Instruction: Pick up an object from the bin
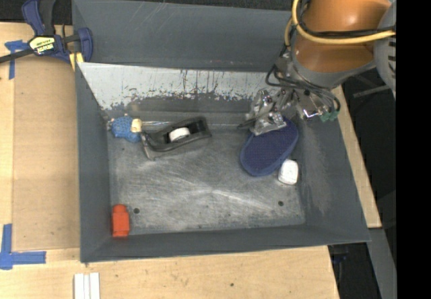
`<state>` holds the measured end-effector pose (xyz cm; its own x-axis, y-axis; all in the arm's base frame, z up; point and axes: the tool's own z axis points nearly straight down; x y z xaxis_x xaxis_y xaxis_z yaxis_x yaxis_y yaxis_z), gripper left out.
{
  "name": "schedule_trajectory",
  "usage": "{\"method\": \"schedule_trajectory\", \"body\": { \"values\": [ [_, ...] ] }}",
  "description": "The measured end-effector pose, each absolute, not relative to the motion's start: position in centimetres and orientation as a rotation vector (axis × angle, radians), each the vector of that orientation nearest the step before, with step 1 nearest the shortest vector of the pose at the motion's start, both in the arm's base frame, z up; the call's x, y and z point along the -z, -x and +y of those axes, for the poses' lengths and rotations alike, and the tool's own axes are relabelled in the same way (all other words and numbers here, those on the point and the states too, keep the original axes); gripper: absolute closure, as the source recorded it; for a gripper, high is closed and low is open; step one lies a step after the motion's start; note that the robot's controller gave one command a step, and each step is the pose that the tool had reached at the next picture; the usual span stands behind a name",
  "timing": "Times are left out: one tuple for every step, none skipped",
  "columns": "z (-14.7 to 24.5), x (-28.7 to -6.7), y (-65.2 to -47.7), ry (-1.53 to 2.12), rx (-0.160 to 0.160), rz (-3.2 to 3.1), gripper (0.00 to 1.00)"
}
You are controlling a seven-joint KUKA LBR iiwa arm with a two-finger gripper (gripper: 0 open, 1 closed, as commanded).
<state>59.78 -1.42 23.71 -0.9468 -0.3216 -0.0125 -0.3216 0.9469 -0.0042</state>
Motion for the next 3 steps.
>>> {"method": "schedule_trajectory", "body": {
  "values": [
    [-3.1,-12.6,-56.3,0.145,-0.001,3.142,1.00],
    [-3.8,-17.1,-56.5,0.127,0.001,3.130,1.00],
    [-3.2,-9.3,-57.1,0.437,-0.004,3.109,1.00]
  ]
}}
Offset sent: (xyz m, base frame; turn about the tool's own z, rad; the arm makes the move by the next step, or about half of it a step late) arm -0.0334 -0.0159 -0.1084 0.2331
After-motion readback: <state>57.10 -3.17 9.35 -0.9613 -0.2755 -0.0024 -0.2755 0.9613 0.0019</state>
